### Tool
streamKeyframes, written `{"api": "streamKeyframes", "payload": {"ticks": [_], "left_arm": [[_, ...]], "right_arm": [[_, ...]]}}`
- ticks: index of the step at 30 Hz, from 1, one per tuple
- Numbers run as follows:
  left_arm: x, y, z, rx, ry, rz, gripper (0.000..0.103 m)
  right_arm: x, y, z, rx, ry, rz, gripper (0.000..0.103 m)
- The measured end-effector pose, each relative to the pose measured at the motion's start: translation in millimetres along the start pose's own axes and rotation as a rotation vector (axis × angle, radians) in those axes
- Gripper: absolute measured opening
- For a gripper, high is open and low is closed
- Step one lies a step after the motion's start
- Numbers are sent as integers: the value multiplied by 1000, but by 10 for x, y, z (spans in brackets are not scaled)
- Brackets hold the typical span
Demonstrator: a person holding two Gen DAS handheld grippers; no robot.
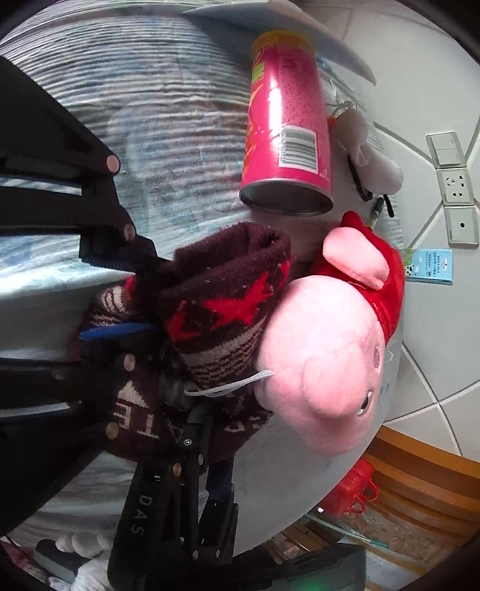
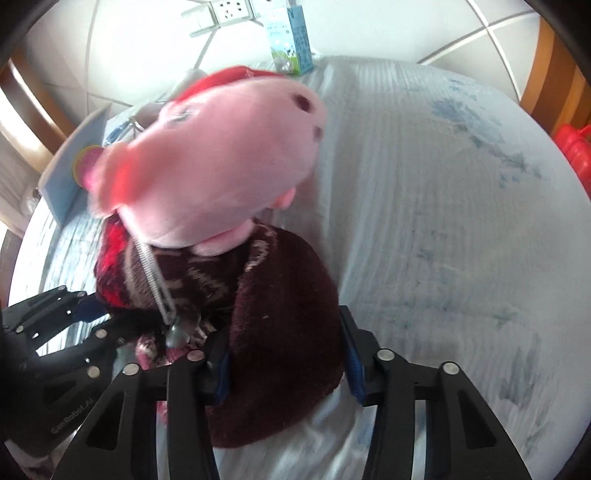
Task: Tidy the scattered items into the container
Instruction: 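Move the right tool to the dark red knit hat and close on it, then lift the knit hat with the right tool, pulling it from under the pig plush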
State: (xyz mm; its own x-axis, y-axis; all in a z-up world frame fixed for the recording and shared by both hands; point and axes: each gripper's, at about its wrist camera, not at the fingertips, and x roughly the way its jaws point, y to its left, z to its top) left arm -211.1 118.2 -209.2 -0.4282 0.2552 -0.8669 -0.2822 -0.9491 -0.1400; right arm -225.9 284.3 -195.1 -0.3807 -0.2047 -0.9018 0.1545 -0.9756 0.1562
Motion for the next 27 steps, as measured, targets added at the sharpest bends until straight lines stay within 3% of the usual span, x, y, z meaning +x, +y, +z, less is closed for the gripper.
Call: {"api": "streamKeyframes", "payload": {"ticks": [2, 4, 13, 16, 17, 19, 20, 21, 23, 25, 27], "left_arm": [[-128, -15, -54, -3, -7, -11, 18], [-271, -62, -160, 2, -10, -29, 18], [-551, -112, -626, 22, 32, -16, 18], [-559, -72, -676, 1, 47, 13, 19], [-564, -45, -667, -12, 48, 22, 27], [-620, 16, -660, -16, 29, 45, 57], [-649, 33, -649, -19, 15, 59, 81], [-670, 47, -629, -22, 0, 68, 89], [-708, 73, -583, -28, -30, 80, 89], [-645, 94, -522, -27, -33, 80, 89], [-555, 108, -480, -22, -22, 84, 89]], "right_arm": [[-120, 2, -41, -5, -6, -1, 43], [-268, 26, -78, -6, -15, 30, 31], [-456, 190, -641, -52, 61, 102, 24], [-472, 128, -746, -21, 64, 78, 26], [-494, 108, -755, -8, 51, 78, 30], [-531, 81, -751, 7, 27, 73, 44], [-541, 72, -737, 9, 19, 67, 45], [-552, 64, -723, 11, 11, 61, 46], [-572, 47, -695, 15, -6, 50, 57], [-593, 30, -667, 19, -22, 39, 80], [-580, 41, -630, 20, -29, 39, 80]]}}
